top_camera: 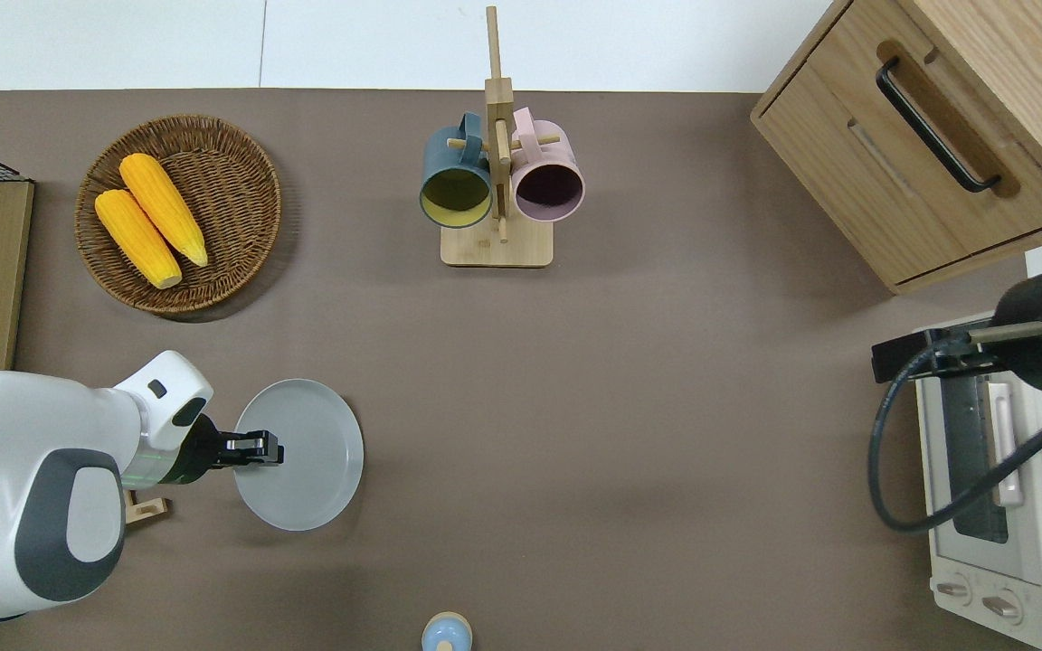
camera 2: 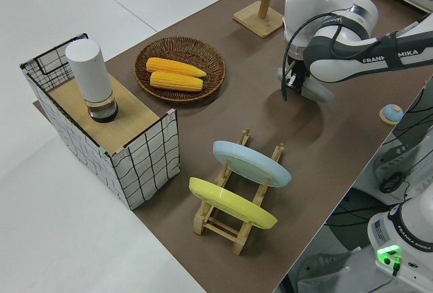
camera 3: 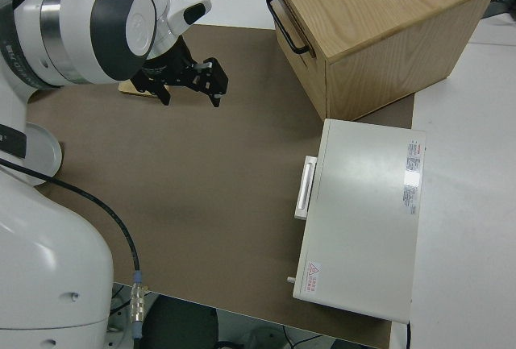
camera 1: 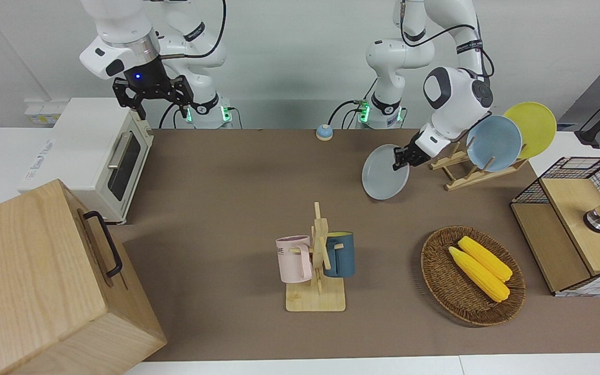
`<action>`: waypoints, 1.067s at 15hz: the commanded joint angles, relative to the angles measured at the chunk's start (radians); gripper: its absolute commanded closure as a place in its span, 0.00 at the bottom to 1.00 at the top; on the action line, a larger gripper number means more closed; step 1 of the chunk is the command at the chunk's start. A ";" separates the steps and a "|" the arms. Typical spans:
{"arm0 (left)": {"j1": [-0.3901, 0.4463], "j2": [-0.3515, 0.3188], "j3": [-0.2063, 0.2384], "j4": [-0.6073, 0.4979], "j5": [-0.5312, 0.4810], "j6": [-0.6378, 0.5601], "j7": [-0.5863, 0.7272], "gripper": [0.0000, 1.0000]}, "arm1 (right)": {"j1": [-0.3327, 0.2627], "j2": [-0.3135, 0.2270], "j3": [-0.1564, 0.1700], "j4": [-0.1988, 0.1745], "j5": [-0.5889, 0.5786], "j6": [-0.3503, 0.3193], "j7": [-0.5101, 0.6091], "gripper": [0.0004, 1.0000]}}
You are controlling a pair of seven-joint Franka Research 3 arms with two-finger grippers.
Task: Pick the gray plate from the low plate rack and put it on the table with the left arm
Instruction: 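Carry the plate away from the rack and lower it onto the table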
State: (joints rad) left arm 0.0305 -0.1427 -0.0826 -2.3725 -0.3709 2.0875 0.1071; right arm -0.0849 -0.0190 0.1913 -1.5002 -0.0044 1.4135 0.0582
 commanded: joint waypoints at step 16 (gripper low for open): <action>0.006 -0.011 0.007 0.122 0.181 -0.039 -0.007 0.00 | -0.007 -0.002 0.005 0.006 0.007 -0.014 -0.001 0.01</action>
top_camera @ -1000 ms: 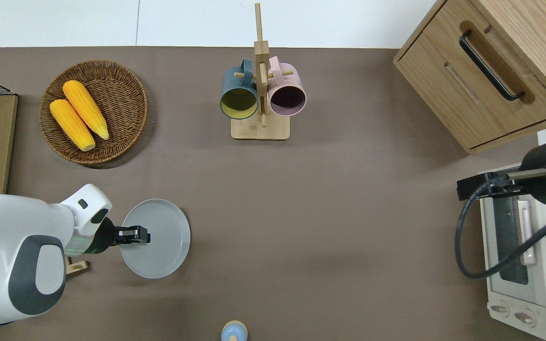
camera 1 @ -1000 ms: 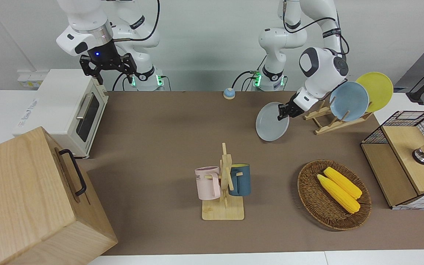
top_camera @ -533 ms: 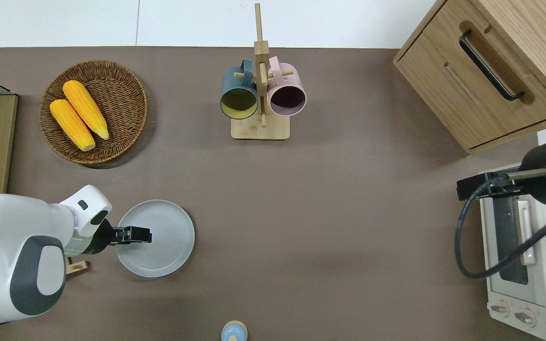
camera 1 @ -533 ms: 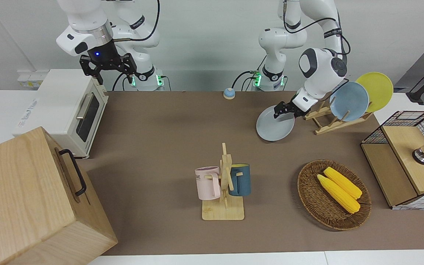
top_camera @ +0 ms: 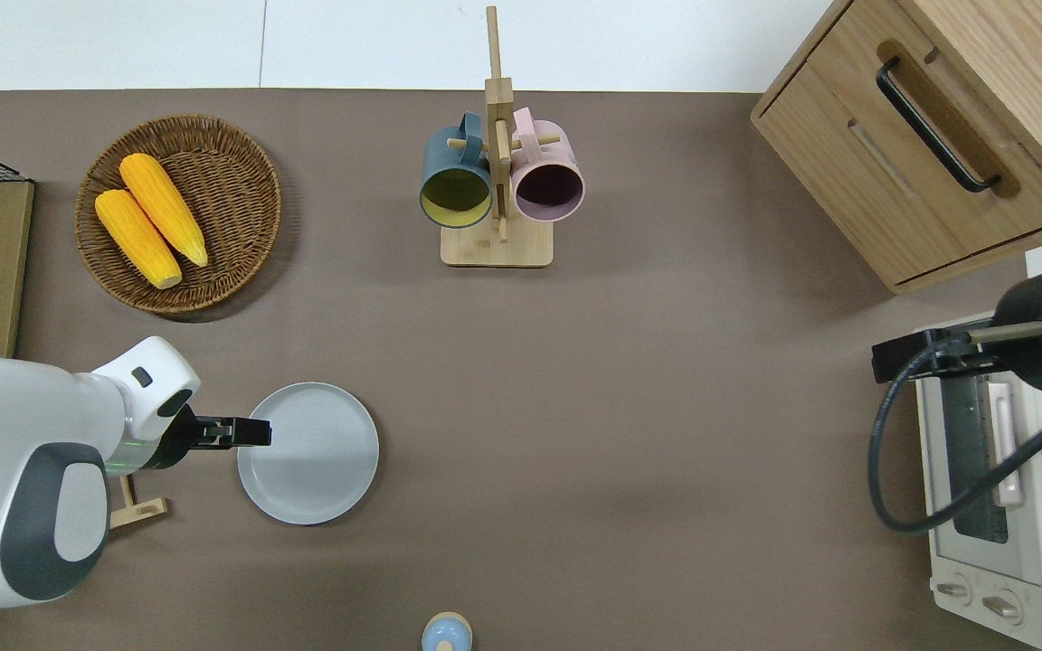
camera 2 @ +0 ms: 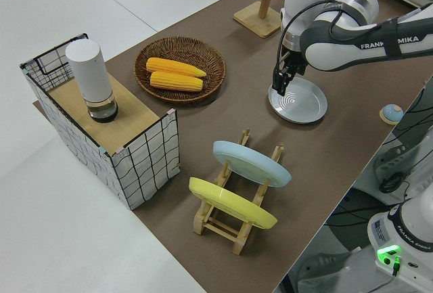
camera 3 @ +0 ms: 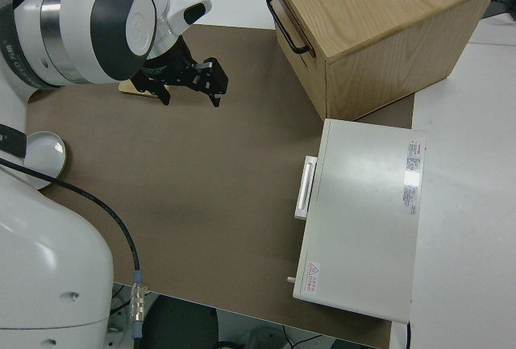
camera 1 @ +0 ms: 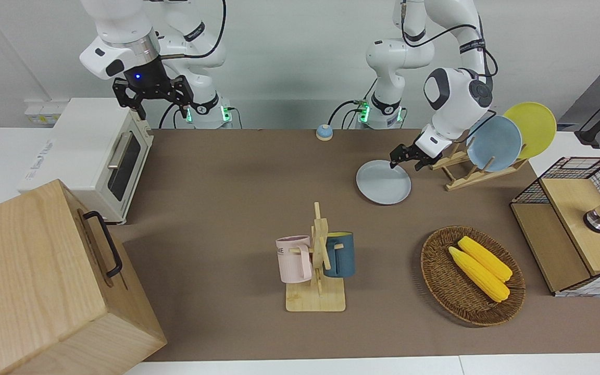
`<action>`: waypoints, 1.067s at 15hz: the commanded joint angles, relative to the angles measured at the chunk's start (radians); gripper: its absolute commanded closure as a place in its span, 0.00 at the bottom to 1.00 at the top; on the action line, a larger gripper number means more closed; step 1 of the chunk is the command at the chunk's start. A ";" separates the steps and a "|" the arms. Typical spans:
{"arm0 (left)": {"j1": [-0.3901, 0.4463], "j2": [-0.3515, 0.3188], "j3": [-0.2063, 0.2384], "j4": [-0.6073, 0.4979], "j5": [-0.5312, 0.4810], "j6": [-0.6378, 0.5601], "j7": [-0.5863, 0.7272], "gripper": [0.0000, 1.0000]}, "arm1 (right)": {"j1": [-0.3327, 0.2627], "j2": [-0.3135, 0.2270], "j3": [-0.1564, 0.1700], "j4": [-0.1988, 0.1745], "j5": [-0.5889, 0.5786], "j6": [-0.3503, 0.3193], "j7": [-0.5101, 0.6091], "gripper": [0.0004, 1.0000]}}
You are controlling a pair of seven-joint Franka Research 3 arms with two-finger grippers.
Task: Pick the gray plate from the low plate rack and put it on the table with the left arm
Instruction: 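Carry the plate away from the rack and lower it onto the table, then open the left gripper and withdraw it toward the rack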
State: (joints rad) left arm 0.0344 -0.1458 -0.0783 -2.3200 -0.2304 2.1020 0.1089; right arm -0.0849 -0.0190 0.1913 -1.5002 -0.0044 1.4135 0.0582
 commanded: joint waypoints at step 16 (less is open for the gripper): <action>-0.007 -0.037 0.002 0.436 0.229 -0.451 0.012 0.01 | -0.007 -0.002 0.007 0.006 0.007 -0.014 -0.001 0.01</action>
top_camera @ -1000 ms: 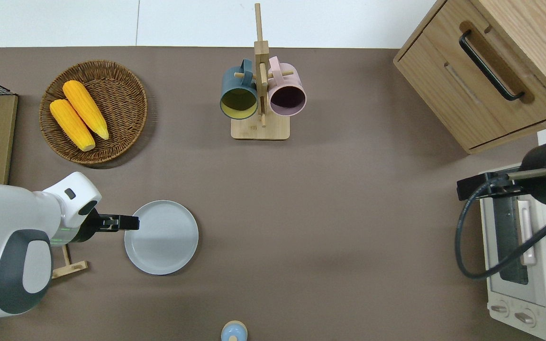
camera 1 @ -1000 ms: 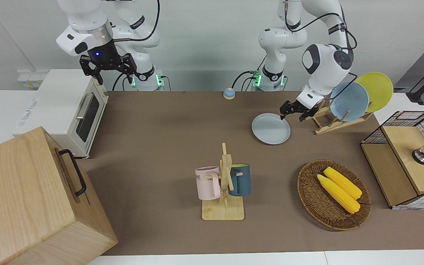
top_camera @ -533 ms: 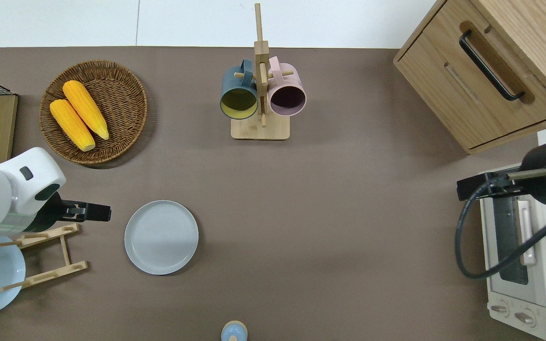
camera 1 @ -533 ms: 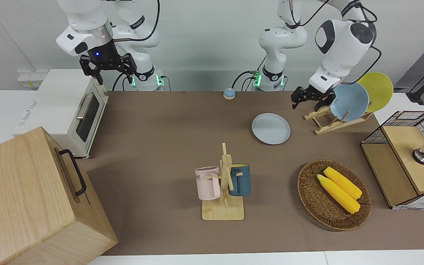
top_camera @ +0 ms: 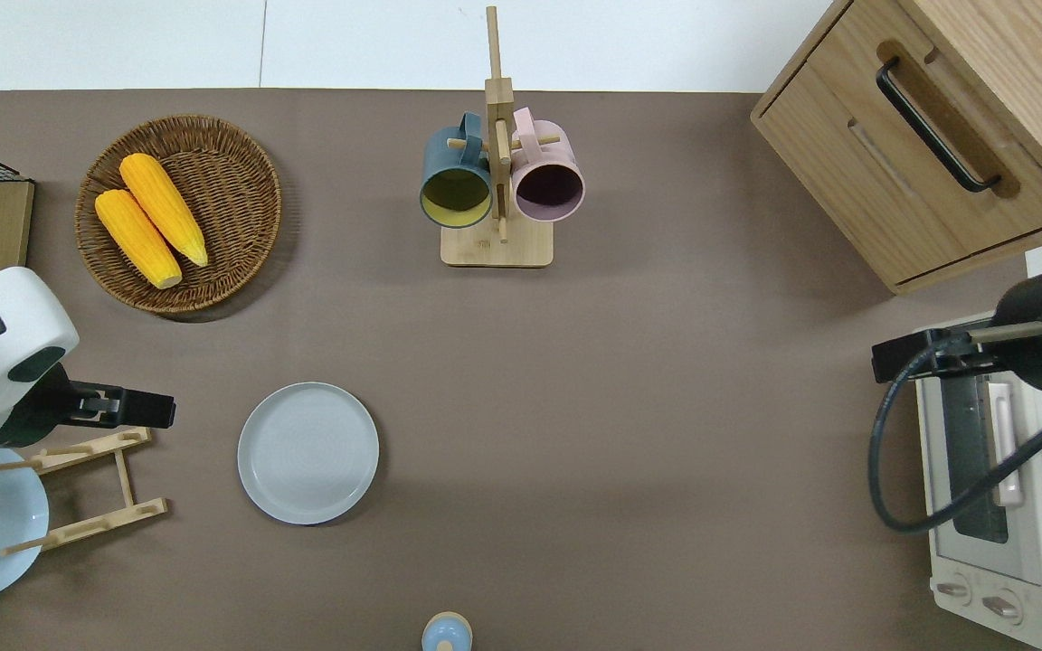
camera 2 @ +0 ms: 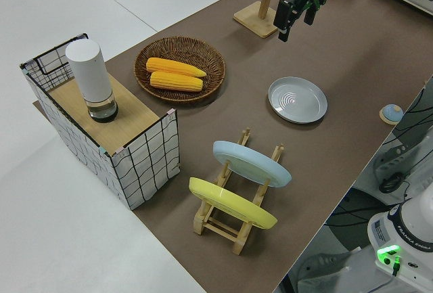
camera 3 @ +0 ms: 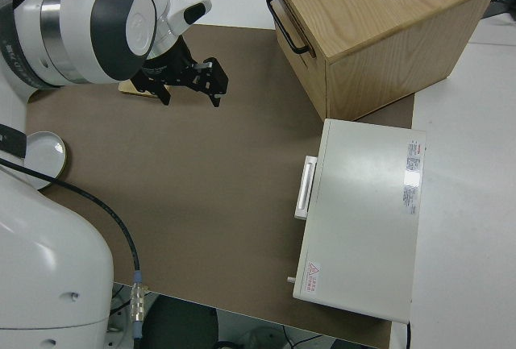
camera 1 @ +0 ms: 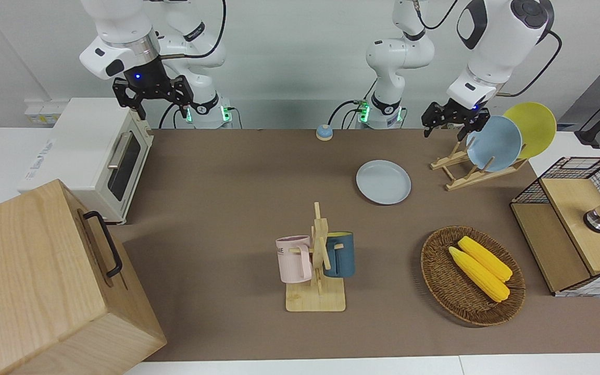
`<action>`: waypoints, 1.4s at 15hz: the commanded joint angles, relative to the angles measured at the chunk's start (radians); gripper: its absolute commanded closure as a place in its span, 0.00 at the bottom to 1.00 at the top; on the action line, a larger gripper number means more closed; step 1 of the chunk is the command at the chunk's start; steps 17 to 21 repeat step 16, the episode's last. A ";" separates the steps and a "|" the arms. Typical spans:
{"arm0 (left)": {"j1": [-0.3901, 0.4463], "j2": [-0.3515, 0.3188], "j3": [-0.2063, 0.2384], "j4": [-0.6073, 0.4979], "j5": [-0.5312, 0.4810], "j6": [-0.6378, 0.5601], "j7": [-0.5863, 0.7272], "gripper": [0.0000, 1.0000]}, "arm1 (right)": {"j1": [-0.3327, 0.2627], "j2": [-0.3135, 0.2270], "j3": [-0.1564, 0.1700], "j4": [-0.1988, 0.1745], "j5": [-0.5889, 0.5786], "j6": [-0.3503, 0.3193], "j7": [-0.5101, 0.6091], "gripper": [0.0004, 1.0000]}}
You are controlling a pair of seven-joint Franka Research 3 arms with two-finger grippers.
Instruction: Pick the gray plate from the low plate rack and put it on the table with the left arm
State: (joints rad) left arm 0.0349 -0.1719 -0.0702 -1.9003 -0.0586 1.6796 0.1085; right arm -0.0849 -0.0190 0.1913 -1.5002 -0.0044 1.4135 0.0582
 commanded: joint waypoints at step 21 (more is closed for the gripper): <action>0.000 -0.023 0.006 0.053 0.079 -0.107 0.129 0.01 | -0.007 -0.002 0.005 0.006 0.007 -0.014 0.000 0.01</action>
